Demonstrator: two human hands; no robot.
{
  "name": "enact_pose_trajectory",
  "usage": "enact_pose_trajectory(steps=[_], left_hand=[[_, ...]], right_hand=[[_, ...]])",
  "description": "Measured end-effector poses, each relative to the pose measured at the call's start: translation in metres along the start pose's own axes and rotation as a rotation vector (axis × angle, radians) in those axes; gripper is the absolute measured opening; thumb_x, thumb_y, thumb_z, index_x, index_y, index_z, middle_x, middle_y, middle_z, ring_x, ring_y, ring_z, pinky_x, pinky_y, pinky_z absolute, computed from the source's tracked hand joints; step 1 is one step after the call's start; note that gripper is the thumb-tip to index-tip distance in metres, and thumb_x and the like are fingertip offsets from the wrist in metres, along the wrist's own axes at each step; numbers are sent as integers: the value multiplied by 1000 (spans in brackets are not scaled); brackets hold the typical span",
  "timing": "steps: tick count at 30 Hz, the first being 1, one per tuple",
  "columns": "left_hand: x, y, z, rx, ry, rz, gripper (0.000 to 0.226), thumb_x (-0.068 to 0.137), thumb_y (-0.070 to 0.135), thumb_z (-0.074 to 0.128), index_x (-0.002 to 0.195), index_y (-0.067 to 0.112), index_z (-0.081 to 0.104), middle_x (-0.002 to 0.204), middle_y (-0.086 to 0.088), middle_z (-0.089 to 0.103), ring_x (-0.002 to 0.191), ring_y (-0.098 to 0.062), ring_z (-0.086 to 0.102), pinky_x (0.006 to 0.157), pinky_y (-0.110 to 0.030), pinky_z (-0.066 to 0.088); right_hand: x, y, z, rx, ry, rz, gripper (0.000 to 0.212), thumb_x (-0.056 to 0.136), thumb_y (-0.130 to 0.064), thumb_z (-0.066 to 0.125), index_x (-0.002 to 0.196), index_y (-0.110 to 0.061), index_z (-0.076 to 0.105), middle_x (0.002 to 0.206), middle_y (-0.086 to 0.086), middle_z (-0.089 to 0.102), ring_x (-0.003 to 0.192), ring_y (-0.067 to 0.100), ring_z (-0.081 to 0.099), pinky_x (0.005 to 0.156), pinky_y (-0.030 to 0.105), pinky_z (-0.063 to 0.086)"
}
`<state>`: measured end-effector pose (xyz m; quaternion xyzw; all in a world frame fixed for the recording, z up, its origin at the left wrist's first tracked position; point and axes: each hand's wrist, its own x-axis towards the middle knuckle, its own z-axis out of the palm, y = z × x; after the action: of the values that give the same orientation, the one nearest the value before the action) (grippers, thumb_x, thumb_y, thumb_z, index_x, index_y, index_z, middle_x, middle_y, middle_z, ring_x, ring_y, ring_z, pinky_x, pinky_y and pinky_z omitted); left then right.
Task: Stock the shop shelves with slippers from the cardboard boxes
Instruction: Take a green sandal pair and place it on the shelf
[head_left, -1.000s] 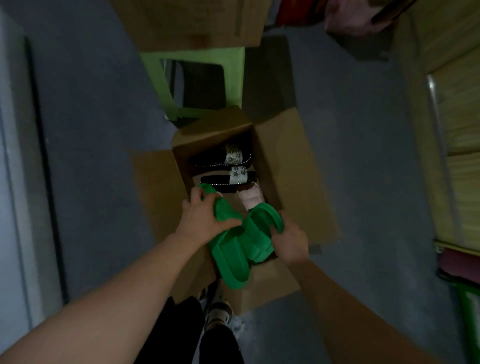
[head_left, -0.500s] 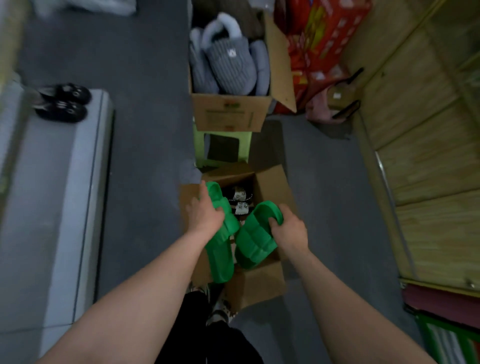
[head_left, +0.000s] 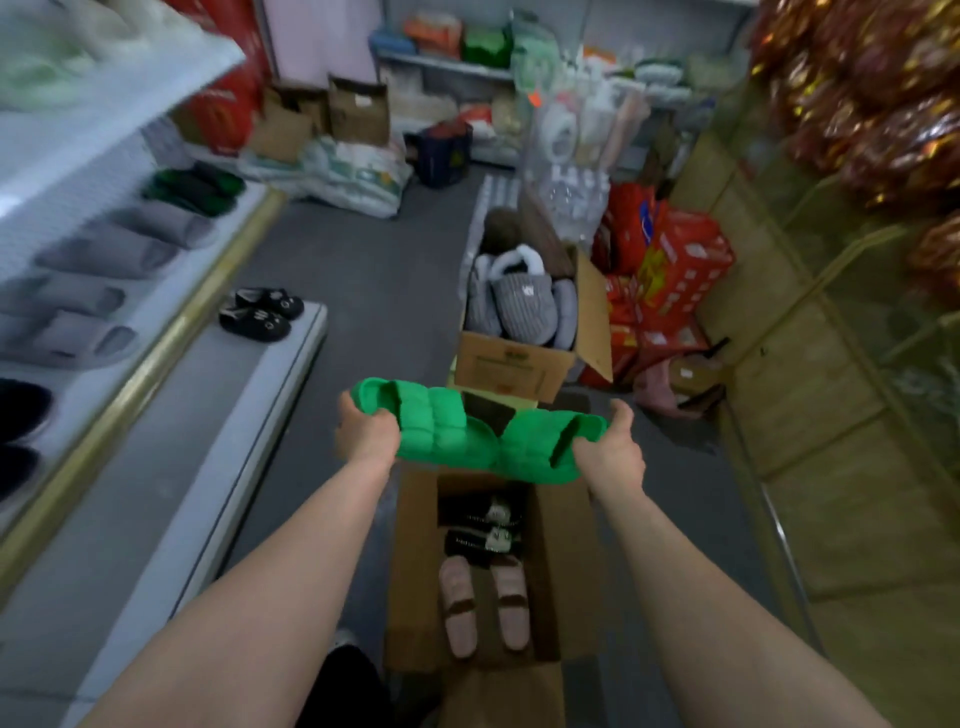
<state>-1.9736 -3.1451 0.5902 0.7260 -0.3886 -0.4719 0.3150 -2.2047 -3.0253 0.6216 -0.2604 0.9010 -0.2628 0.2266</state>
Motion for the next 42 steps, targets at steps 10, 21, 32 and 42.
enact_pose_trajectory(steps=[10,21,32,42], left_hand=[[40,72,-79,-957,23,-256,46,95,-1,37,139,12,38,131,-15,54,108,-39,59,61,-47,57],[77,145,-123,-949,-175,-193,45,87,23,61,131,13,57,118,-11,66,103,-30,65,89,-43,52],[123,172,-149,-877,-275,-80,44,81,14,67,124,10,58,111,-19,67,93,-36,67,71,-48,58],[152,190,-190,-575,-190,238,42,54,49,84,83,21,72,94,-7,75,89,-26,72,86,-44,57]], right_hand=[[11,-125,22,498,-102,68,44,85,-8,51,118,-34,39,110,11,56,96,35,61,76,50,60],[-57,-289,107,630,-373,-222,46,79,4,42,103,-34,51,97,11,64,78,28,61,58,33,48],[-63,-362,108,652,-612,-214,54,70,-44,68,116,-15,65,113,14,70,87,25,69,65,33,54],[-60,-421,118,609,-585,-266,41,77,-42,81,98,-10,66,80,-2,71,62,7,69,50,19,51]])
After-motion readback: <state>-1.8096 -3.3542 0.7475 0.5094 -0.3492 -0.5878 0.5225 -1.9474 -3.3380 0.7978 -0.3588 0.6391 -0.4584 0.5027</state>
